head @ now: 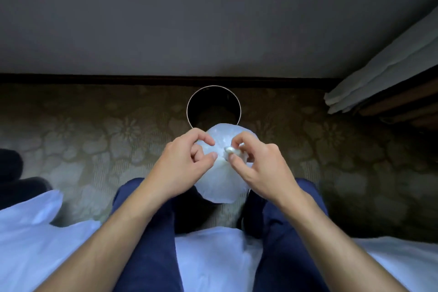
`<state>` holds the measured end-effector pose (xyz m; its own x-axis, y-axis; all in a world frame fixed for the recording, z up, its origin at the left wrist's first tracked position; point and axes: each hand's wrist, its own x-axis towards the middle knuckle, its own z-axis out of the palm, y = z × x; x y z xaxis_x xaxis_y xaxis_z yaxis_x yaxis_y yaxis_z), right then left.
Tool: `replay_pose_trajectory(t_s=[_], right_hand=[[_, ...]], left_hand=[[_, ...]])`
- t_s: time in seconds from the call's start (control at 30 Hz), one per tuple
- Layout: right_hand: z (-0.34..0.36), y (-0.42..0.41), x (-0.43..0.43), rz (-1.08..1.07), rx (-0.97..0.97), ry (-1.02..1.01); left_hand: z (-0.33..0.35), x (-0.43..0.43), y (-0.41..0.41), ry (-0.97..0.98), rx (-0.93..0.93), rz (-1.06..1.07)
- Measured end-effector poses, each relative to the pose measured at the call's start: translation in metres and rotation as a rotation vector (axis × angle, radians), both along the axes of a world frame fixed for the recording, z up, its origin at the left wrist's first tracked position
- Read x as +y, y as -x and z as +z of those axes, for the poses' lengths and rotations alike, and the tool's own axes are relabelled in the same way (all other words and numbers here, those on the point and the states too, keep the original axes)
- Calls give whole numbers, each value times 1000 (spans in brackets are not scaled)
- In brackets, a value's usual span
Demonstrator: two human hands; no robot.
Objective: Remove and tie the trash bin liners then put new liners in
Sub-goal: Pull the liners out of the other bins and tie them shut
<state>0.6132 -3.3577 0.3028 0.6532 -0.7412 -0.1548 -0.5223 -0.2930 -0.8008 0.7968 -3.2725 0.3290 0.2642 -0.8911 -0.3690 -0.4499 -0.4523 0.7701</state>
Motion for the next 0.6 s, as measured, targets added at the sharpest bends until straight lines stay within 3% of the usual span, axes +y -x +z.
replay_pose_trajectory(t_s=[0.1,0.27,0.43,0.6], right_hand=[[38,5,-15,-13,98,-141],[105,26,-24,-31,244,-311],[156,58,-21,-50,341,-419],[162,89,-28,-107,342,-502]], left_hand=[[22,-2,-17,-163,-35,42],[67,32,-39,-550,-187,-140],[137,64,-43,-740,160,166],[184,76,-46,-742,206,359]])
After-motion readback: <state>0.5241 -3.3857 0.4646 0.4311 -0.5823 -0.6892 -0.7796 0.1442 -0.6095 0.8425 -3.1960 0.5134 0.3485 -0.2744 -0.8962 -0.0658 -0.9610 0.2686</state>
